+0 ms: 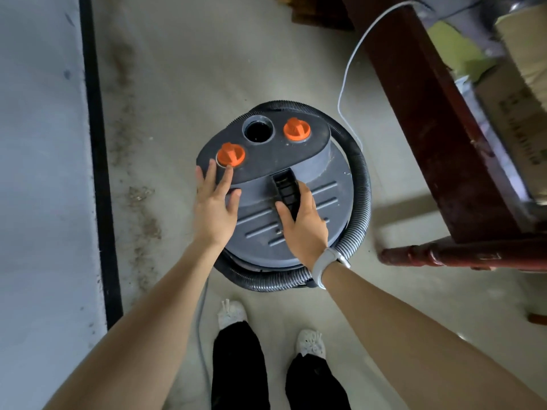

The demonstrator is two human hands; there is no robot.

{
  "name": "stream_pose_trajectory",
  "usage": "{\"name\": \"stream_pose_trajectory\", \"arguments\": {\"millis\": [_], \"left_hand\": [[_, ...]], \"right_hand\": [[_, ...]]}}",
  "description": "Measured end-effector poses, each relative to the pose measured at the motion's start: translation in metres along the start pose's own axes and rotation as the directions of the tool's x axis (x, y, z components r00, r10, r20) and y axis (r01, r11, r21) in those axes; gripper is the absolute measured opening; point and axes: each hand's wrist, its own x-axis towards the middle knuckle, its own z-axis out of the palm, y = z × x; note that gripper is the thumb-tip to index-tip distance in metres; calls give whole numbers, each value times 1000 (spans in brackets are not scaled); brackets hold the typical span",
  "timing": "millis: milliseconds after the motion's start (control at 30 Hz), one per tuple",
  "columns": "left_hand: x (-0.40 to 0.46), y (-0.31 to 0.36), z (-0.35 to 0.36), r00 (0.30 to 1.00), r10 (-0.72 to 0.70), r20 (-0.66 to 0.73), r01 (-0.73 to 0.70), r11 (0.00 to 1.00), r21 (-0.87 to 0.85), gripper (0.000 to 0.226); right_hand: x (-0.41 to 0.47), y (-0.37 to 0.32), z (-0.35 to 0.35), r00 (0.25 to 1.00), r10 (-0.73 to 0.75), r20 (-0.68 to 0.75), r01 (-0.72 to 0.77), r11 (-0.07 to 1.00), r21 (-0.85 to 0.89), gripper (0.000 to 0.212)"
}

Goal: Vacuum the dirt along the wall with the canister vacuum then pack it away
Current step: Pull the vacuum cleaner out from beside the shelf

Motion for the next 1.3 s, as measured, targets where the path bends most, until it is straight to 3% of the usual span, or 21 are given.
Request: {"name": "stream_pose_trajectory", "arguments": {"millis": [200, 300, 367, 433, 500, 533, 567, 633, 867, 1000, 1067, 1167, 1300], "left_hand": [[-1, -10, -18, 995, 56, 83, -43, 987, -153, 58], [-31, -26, -18, 978, -207, 21, 206, 951, -231, 58], [-50, -35, -11, 918, -378, 123, 398, 873, -283, 56], [-58, -37, -2, 781, -516, 351, 624, 665, -410, 54], [-54, -33, 3, 567, -622, 540, 807, 290, -514, 49], [-49, -32, 4, 487, -644, 590, 829, 129, -544, 46], [-44, -34, 5, 443, -661, 606, 825, 37, -564, 45], [-36, -40, 5, 407, -683, 607, 810, -37, -585, 45], [-33, -36, -9, 458, -655, 601, 743, -89, -664, 31], [-36, -19, -17, 417, -667, 617, 749, -131, -649, 21], [-36, -8, -22, 413, -675, 612, 756, -121, -643, 11], [-34, 8, -29, 431, -667, 608, 750, -111, -653, 20], [-35, 29, -42, 491, -590, 642, 722, -137, -678, 13]], "right_hand": [[-2, -5, 11, 996, 68, -58, -68, 998, 7, 56], [-16, 3, 12, 992, 105, -72, -106, 994, -7, 60], [-32, 11, 16, 990, 88, -113, -96, 993, -72, 63], [-47, 16, 21, 983, 64, -171, -89, 986, -140, 64], [-53, 19, 27, 974, 60, -217, -89, 988, -127, 64], [-54, 19, 28, 972, 64, -228, -91, 990, -109, 63], [-53, 19, 29, 970, 67, -235, -91, 991, -96, 63], [-53, 20, 28, 969, 55, -240, -79, 993, -91, 63], [-53, 21, 18, 980, 14, -200, -37, 993, -114, 64], [-61, 20, 9, 989, 8, -148, -31, 987, -157, 63], [-72, 21, 4, 986, -91, -138, 49, 957, -286, 57], [-81, 27, -5, 963, -241, -122, 157, 867, -474, 53], [-74, 23, -15, 909, -416, -31, 342, 786, -515, 34]]}}
